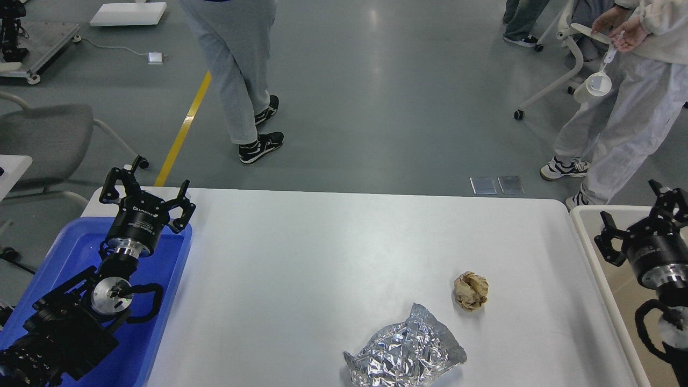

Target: Tidy desktop

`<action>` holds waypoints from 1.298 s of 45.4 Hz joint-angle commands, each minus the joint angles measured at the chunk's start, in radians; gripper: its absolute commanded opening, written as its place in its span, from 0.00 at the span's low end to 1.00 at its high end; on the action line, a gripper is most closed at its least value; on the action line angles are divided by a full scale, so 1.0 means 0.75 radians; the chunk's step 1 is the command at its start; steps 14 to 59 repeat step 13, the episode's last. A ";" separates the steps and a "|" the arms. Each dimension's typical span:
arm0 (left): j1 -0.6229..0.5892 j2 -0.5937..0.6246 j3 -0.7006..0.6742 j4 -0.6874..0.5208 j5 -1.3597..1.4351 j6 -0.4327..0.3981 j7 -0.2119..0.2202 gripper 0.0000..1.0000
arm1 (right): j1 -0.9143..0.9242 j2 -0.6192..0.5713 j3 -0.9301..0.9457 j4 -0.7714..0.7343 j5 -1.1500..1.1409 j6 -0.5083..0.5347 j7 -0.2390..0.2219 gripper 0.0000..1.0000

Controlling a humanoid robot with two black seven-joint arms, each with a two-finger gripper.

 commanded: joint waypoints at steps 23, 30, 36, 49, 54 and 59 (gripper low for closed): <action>0.000 0.000 0.000 0.001 0.000 0.000 0.000 1.00 | 0.086 0.209 -0.028 0.061 -0.081 0.002 0.015 0.99; 0.000 0.000 0.000 0.001 0.000 0.000 0.000 1.00 | 0.086 0.209 -0.028 0.061 -0.081 0.002 0.015 0.99; 0.000 0.000 0.000 0.001 0.000 0.000 0.000 1.00 | 0.086 0.209 -0.028 0.061 -0.081 0.002 0.015 0.99; 0.000 0.000 0.000 0.001 0.000 0.000 0.000 1.00 | 0.086 0.209 -0.028 0.061 -0.081 0.002 0.015 0.99; 0.000 0.000 0.000 0.001 0.000 0.000 0.000 1.00 | 0.086 0.209 -0.028 0.061 -0.081 0.002 0.015 0.99; 0.000 0.000 0.000 0.001 0.000 0.000 0.000 1.00 | 0.086 0.209 -0.028 0.061 -0.081 0.002 0.015 0.99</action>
